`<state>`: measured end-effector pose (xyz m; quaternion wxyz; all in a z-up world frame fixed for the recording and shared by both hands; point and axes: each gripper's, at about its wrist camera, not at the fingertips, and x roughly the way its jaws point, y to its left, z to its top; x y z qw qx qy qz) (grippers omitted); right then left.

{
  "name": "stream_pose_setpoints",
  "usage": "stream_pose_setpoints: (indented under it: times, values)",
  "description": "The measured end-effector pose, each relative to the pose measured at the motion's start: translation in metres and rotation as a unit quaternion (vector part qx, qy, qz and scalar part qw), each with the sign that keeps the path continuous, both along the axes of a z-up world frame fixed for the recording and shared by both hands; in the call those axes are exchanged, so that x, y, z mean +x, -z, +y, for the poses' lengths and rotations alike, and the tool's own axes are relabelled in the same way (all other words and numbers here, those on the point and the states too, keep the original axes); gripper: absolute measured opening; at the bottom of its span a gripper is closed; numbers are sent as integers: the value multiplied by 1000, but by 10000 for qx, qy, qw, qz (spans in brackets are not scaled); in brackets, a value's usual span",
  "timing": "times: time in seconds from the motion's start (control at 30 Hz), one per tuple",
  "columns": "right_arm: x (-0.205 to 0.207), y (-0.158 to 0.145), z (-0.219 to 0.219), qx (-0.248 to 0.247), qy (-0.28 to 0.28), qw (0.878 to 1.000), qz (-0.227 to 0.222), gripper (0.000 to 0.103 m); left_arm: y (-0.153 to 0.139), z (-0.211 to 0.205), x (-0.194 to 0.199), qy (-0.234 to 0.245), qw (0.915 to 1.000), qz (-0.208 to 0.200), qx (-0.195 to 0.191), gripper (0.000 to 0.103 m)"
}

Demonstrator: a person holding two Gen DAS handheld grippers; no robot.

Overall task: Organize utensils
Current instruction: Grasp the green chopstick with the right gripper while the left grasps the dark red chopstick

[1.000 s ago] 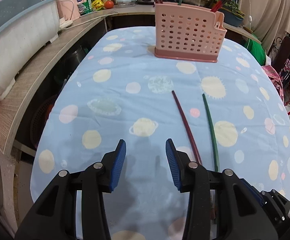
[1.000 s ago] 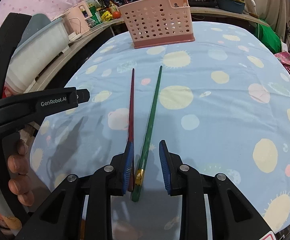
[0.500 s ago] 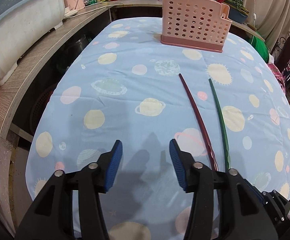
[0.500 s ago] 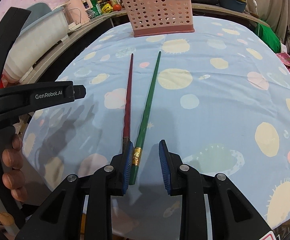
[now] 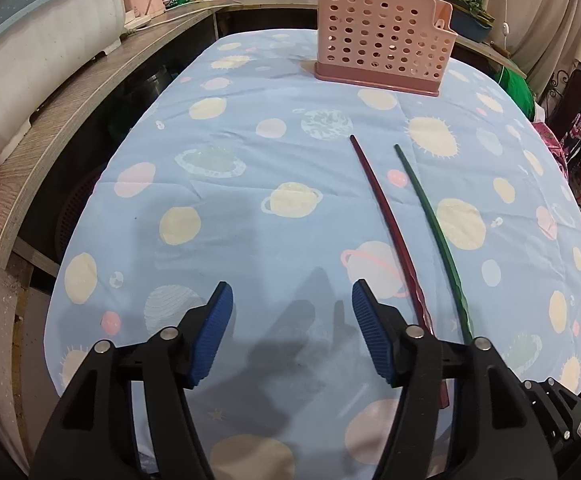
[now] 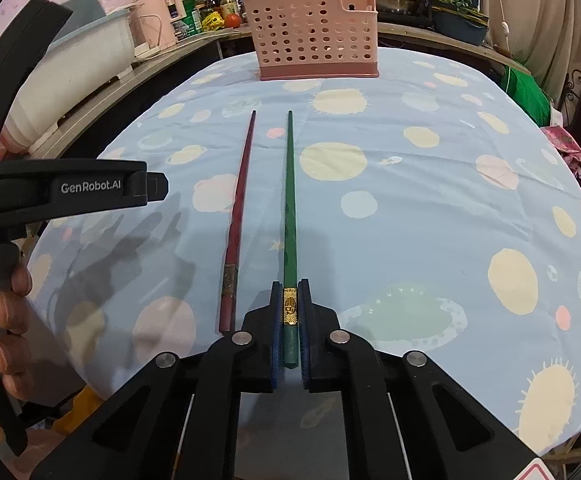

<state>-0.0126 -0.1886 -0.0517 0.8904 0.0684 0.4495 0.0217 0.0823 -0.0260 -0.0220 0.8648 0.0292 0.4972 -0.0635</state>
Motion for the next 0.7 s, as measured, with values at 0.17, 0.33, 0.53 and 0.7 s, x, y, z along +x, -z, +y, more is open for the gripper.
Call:
stream_pose_setpoints:
  times: [0.17, 0.33, 0.53, 0.7]
  values:
    - [-2, 0, -16, 177, 296, 9994, -12, 6, 1, -9, -8, 142, 9999, 18, 0, 68]
    - [-5, 1, -32, 300, 540, 9981, -26, 6, 7, -26, -19, 412, 9991, 98, -21, 74]
    - [-5, 1, -36, 355, 575, 9977, -36, 7, 16, -45, -29, 708, 9972, 211, 70, 75]
    - [-5, 2, -37, 386, 570, 9976, -40, 7, 22, -54, -34, 841, 9959, 311, 113, 75]
